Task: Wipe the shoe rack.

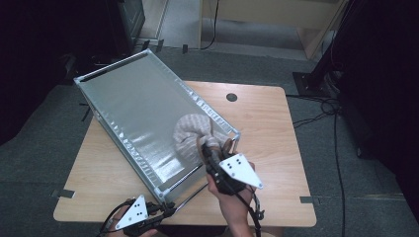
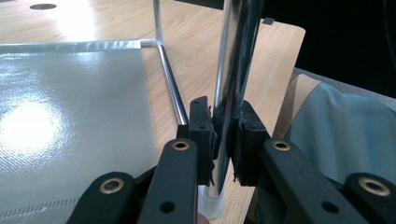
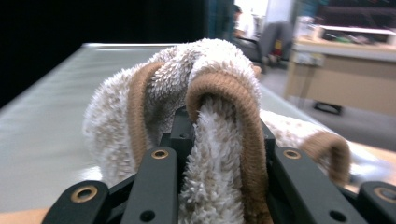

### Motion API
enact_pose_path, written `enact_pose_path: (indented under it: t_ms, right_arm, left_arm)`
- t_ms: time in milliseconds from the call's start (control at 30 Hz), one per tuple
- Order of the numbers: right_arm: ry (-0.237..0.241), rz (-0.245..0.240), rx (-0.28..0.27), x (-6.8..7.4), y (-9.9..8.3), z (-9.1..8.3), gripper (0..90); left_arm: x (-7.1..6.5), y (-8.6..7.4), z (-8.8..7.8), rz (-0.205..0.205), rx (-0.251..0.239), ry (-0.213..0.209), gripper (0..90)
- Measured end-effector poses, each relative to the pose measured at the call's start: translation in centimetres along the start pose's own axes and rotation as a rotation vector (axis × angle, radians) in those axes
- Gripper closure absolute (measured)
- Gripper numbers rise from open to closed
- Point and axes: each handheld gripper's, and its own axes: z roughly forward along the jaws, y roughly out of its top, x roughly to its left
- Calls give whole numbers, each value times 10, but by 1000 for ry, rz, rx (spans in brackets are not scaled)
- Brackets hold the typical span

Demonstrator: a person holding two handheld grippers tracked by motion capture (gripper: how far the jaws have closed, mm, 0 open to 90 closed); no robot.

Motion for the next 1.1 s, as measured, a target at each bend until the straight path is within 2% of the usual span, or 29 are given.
enact_pose_path:
  t_ms: [133, 200, 233, 267, 400, 500, 667, 733, 800, 867, 900, 967, 1033, 1100]
  right_arm:
    - [-107, 36, -8, -19, 1, 5, 711]
    - [-108, 67, -6, -21, 1, 7, 715]
    - [-101, 64, -7, -19, 1, 8, 717]
    - [-86, 59, -5, -15, 0, 8, 718]
    - [42, 15, 12, 6, -1, 8, 717]
    - [83, -13, 18, 18, -1, 4, 717]
    - [188, -21, 30, 38, 0, -3, 718]
    - [260, -12, 33, 45, 0, -5, 718]
    - [299, -15, 32, 50, 0, -6, 718]
    - [317, -34, 29, 54, 0, -7, 718]
    - [322, -43, 24, 55, 0, -7, 719]
    - [296, -51, 31, 53, 0, -7, 721]
    - [265, -45, 32, 46, 0, -5, 722]
    - [211, -36, 33, 38, 0, -4, 723]
  left_arm:
    - [0, 0, 0, 5, 3, 1, 809]
    - [0, 0, 0, 4, 3, 0, 808]
    - [0, 0, 0, 5, 3, 0, 808]
    - [0, 0, 0, 4, 3, -2, 808]
    - [0, 0, 0, 1, 1, -2, 808]
    - [0, 0, 1, -2, 1, -2, 808]
    - [1, 0, 1, -5, 1, -4, 807]
    - [1, 0, 1, -6, 0, -5, 807]
    - [1, 0, 1, -7, 0, -5, 806]
    - [1, 0, 1, -9, -1, -6, 806]
    - [1, 0, 1, -8, 0, -6, 806]
    - [1, 0, 1, -7, 0, -5, 806]
    - [1, -1, 1, -7, 1, -7, 806]
    - [1, -1, 1, -7, 1, -7, 806]
